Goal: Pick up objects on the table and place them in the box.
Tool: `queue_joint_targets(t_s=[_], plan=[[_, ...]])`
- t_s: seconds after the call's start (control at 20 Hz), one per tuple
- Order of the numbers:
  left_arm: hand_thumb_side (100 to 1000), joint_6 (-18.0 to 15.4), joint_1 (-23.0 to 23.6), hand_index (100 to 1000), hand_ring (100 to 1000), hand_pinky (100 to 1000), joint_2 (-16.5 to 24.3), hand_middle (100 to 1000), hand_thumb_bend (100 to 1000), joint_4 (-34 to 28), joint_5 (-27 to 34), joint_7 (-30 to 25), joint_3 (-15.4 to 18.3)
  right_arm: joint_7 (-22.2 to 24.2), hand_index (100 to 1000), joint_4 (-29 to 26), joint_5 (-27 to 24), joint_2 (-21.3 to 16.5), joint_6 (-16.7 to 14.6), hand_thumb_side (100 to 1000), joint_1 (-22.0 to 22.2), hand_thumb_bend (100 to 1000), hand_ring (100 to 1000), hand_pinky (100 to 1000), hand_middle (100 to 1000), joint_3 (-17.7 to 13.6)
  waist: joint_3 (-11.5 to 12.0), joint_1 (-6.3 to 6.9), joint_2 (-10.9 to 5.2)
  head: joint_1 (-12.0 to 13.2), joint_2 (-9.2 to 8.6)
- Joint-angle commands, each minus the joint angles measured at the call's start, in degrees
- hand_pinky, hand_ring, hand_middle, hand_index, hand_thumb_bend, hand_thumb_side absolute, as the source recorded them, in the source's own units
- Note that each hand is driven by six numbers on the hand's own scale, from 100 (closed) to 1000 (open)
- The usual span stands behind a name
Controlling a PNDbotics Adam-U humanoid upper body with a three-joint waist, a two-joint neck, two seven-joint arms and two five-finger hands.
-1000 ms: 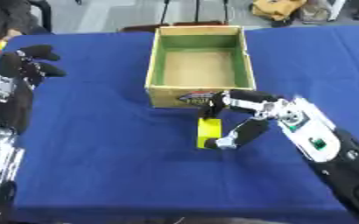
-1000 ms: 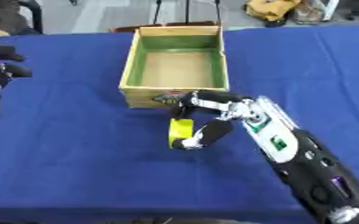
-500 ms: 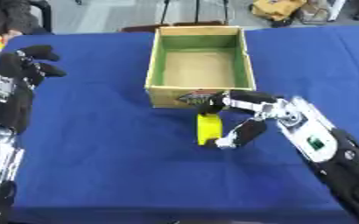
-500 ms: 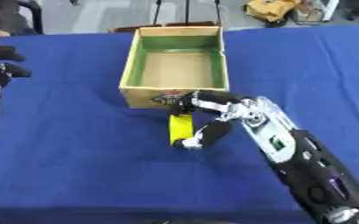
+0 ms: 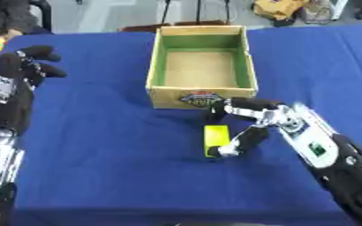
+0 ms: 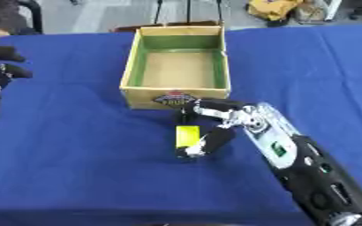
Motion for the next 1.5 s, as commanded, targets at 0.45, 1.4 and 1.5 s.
queue_joint_targets(t_s=[0.45,1.4,1.5], plan=[[872,-0.10,-0.47,743,545,699,0.96,608,836,-0.86,0.17,-0.09,0.24,2.20,920,-1.17,0.81,-1.55,-0.78,495,-0.70,499,810,827,809,0.36,-0.17,0.06,-0.89,0.02,0.26],[874,-0.07,-0.32,743,543,698,0.91,607,836,-0.81,0.18,0.04,0.28,-5.65,747,0.62,7.46,-1.35,-2.83,397,-0.12,340,578,646,569,-0.24,-0.32,0.24,-0.96,-0.10,0.20],[874,-0.07,-0.30,743,543,698,0.89,607,836,-0.80,0.18,0.05,0.28,-8.08,719,0.86,7.98,-1.31,-2.75,381,-0.06,273,543,616,509,-0.38,-0.33,0.25,-0.95,-0.08,0.20]])
